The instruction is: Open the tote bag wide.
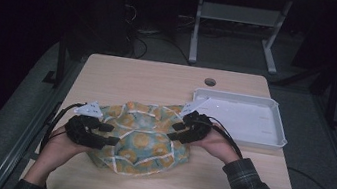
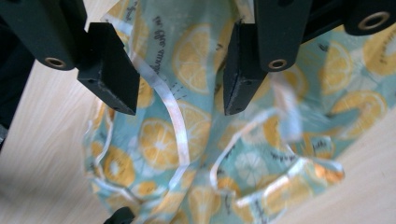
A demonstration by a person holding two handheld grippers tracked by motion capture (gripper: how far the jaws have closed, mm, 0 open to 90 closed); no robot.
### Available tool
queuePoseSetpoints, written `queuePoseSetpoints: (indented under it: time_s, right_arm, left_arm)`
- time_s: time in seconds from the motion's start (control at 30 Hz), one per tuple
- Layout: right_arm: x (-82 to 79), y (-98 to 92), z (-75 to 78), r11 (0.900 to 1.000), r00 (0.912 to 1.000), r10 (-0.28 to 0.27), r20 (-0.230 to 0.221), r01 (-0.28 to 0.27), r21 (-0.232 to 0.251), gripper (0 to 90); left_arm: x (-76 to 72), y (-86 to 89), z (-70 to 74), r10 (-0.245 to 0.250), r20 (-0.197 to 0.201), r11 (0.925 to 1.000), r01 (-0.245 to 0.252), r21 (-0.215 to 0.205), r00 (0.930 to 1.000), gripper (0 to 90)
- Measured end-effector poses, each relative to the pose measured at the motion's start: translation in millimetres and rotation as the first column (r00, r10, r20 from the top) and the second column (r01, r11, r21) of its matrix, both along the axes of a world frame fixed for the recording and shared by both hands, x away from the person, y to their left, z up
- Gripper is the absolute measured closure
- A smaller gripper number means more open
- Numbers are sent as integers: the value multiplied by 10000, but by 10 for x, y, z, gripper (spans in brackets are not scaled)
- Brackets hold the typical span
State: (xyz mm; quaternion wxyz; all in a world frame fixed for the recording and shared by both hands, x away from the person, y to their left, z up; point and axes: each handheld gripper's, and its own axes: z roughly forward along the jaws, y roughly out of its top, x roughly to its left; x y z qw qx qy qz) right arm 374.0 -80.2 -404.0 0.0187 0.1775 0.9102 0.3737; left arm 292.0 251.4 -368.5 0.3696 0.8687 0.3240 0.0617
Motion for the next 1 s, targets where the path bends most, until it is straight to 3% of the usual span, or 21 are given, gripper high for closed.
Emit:
queuePoseSetpoints:
  time_s: [0.1,0.33,0.6,0.73,0.9,1.0]
  right_arm:
    - [1,29,-35,9994,9998,128,140,-123,-310,544]
    - [4,26,-76,9984,9999,127,16,-126,-550,629]
    - [7,17,-104,9967,9996,233,-156,-245,-778,802]
    - [-2,28,-107,9957,9991,389,-172,-402,-830,889]
    - [-18,31,-89,9955,9985,547,-90,-552,-773,896]
    - [-34,7,-50,9960,9984,572,47,-567,-693,896]
  left_arm:
    - [13,47,-81,138,-55,9992,-136,387,9999,433]
    - [26,133,-143,355,-204,9982,-345,493,9992,434]
    - [26,187,-159,356,-311,9986,-343,402,9989,613]
    - [25,187,-148,267,-352,9989,-253,387,9990,749]
    - [16,209,-111,290,-316,9994,-284,191,9991,881]
    - [-9,243,-64,337,-207,9993,-341,-181,9992,890]
